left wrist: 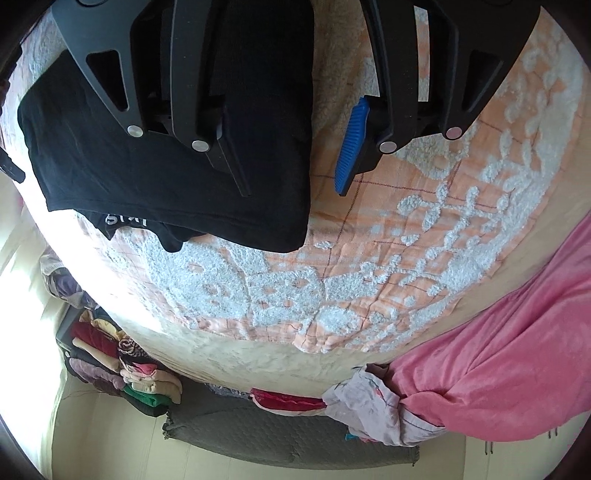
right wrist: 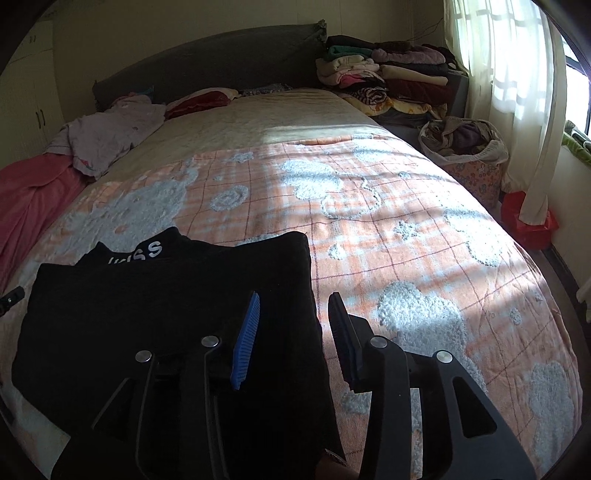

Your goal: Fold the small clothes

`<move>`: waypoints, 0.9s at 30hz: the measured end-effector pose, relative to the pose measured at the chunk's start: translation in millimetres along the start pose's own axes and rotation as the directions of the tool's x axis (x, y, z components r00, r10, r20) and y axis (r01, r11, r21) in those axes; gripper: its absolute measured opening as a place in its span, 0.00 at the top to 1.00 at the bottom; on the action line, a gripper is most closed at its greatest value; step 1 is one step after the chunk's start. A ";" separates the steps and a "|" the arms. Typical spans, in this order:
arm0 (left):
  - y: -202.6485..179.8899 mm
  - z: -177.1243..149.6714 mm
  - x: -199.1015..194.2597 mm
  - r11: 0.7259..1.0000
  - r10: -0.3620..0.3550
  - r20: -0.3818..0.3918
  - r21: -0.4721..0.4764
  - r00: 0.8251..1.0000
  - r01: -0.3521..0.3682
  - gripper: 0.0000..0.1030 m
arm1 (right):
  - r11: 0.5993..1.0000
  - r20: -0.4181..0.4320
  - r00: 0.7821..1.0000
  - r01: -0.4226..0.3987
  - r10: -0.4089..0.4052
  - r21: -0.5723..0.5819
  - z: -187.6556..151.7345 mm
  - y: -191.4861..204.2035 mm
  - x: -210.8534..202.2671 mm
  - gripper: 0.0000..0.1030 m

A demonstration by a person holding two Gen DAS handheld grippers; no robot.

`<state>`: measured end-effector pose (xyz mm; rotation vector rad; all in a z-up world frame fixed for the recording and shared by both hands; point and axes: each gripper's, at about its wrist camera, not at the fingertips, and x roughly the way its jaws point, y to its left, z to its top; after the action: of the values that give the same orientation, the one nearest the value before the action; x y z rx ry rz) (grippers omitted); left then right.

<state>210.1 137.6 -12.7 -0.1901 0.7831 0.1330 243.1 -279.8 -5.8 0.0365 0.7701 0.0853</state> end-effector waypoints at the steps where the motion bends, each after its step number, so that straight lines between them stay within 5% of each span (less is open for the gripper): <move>1: -1.5 -0.8 -2.8 1.000 -0.005 -0.003 -0.003 1.000 0.005 0.63 | 1.000 0.000 1.000 -0.002 0.002 -0.010 -2.4 2.8 -3.4 0.62; 14: -24.8 -14.6 -25.7 0.999 -0.033 -0.008 0.027 0.999 0.033 0.63 | 0.993 0.018 0.997 -0.075 0.077 -0.088 -20.1 37.4 -38.7 0.55; 27: -37.8 -44.3 -37.9 0.995 -0.032 -0.037 0.092 0.999 0.036 0.63 | 0.989 0.031 0.997 -0.060 0.065 -0.136 -37.8 51.5 -51.6 0.47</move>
<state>160.2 89.2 -11.9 -0.1179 0.8196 0.0610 176.7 -233.0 6.1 -0.0666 0.7265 0.1962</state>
